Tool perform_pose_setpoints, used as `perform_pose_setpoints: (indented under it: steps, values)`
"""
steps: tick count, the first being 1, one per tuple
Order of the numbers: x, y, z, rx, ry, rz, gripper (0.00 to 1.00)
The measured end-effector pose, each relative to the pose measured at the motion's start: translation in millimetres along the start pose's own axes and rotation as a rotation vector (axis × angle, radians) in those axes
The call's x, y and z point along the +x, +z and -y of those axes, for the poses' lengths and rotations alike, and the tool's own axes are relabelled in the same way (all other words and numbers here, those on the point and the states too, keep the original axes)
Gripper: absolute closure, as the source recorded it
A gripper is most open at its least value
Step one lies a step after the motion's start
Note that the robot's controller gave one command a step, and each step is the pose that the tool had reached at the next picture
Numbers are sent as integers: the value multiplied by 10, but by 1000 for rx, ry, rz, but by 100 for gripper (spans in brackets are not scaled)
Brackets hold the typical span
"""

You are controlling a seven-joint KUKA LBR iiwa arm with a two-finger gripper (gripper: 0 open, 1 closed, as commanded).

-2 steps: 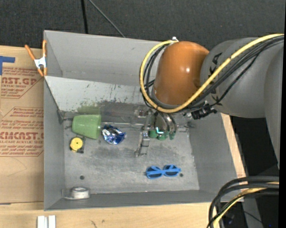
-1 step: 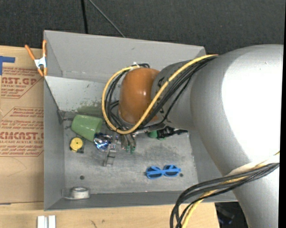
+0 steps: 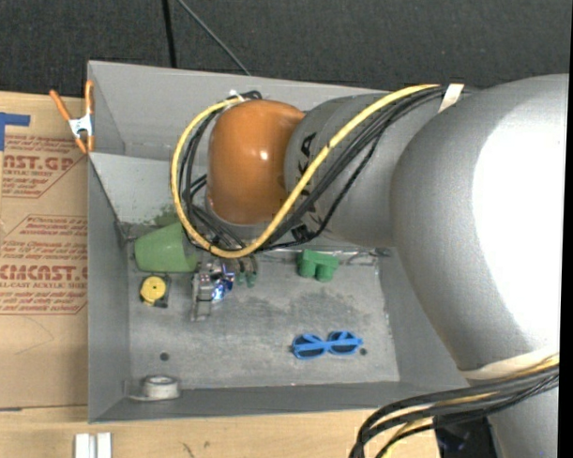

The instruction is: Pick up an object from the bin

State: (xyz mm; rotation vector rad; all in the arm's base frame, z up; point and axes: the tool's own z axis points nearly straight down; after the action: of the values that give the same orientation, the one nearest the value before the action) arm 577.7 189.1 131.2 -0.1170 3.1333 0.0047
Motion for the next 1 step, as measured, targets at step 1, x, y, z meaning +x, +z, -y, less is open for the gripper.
perform_pose_setpoints:
  steps: [1]
  values:
    - [-93, 646, 593, 5, -85, -8, 0]
